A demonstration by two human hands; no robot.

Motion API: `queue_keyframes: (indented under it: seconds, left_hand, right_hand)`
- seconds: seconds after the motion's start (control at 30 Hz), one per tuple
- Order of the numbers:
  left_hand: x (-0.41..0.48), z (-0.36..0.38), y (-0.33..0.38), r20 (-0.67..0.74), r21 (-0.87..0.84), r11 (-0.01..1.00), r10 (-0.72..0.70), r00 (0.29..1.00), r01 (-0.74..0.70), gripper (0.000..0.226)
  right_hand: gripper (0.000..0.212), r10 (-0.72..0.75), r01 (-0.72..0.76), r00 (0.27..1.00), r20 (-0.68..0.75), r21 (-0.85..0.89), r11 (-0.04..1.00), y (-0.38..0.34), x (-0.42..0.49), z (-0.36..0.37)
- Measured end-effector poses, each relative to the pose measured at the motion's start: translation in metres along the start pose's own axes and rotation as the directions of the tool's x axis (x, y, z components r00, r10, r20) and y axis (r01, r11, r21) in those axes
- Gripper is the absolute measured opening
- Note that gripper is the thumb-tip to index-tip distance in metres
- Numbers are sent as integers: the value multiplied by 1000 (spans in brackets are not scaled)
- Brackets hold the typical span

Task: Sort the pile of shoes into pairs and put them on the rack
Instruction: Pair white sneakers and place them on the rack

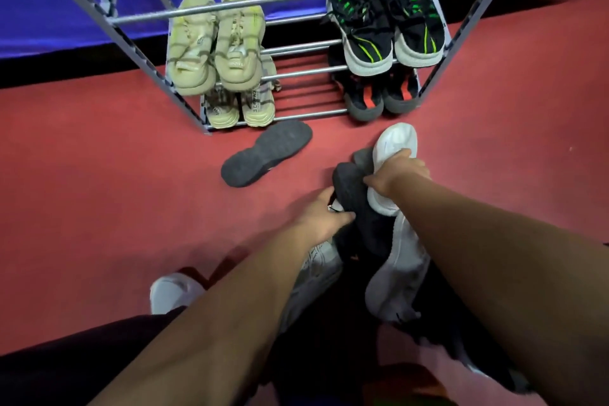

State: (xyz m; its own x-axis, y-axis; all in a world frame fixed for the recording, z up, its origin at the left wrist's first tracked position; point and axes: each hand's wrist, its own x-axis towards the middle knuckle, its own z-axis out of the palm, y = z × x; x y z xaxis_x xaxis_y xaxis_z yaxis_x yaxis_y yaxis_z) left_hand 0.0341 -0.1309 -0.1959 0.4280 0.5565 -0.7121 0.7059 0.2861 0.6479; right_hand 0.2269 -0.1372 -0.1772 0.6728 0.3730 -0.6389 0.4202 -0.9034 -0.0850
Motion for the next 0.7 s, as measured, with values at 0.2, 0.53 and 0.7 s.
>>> queue_keyframes:
  seconds: [0.2, 0.53, 0.7]
  left_hand:
    - [23, 3, 27, -118, -309, 949, -105, 987, 64, 51]
    - [-2, -36, 50, -72, -698, 698, -289, 955, 159, 41]
    - [-4, -101, 28, -291, -840, 541, -408, 866, -27, 36]
  right_hand:
    - [96, -158, 163, 986, -52, 131, 978, 1, -11, -3]
    - [78, -343, 262, 926, 159, 384, 885, -19, -14, -23]
    - [79, -373, 311, 916, 146, 329, 892, -28, -31, -20]
